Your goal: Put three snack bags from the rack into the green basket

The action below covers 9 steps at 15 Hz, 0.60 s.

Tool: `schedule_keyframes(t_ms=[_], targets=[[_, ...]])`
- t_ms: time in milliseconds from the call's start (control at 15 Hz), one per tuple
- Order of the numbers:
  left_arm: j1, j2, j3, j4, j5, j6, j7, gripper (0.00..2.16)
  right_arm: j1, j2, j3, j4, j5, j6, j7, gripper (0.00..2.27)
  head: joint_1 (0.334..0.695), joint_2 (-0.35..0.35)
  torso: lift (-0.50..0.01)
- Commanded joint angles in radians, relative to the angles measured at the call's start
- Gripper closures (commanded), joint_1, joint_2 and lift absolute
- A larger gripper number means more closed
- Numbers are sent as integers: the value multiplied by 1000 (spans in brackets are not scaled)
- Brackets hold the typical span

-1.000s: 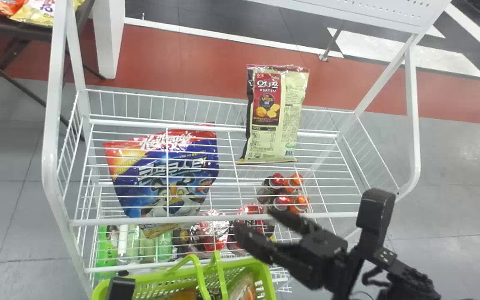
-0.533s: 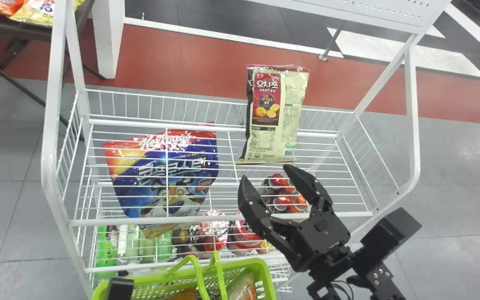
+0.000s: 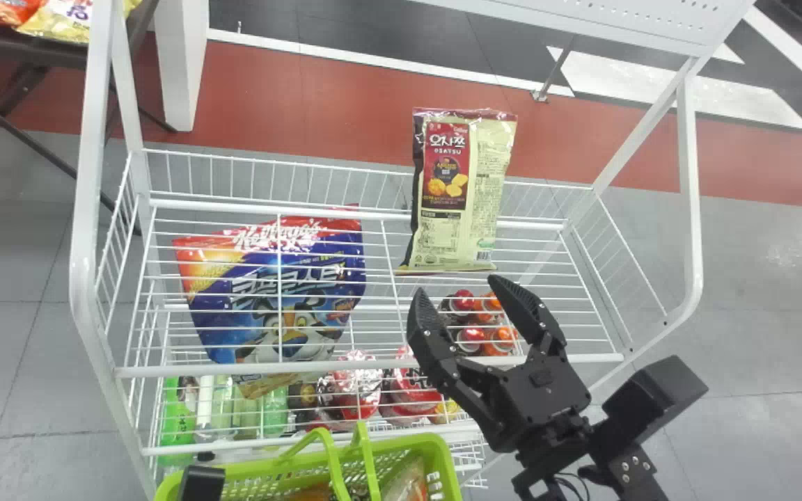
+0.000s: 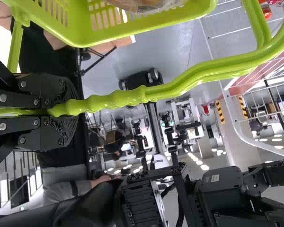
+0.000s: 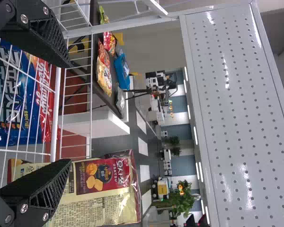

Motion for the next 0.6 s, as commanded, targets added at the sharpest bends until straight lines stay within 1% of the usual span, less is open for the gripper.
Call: schedule_keyframes(t_ms=[0, 533], targets=[[0, -3, -4, 0, -1, 0, 0, 1274, 9, 0, -3, -6, 0, -3, 0, 107, 695, -350, 0], [12, -3, -7, -2, 1, -3, 0, 1274, 32, 0, -3, -19, -5, -58, 0, 110, 695, -350, 0]])
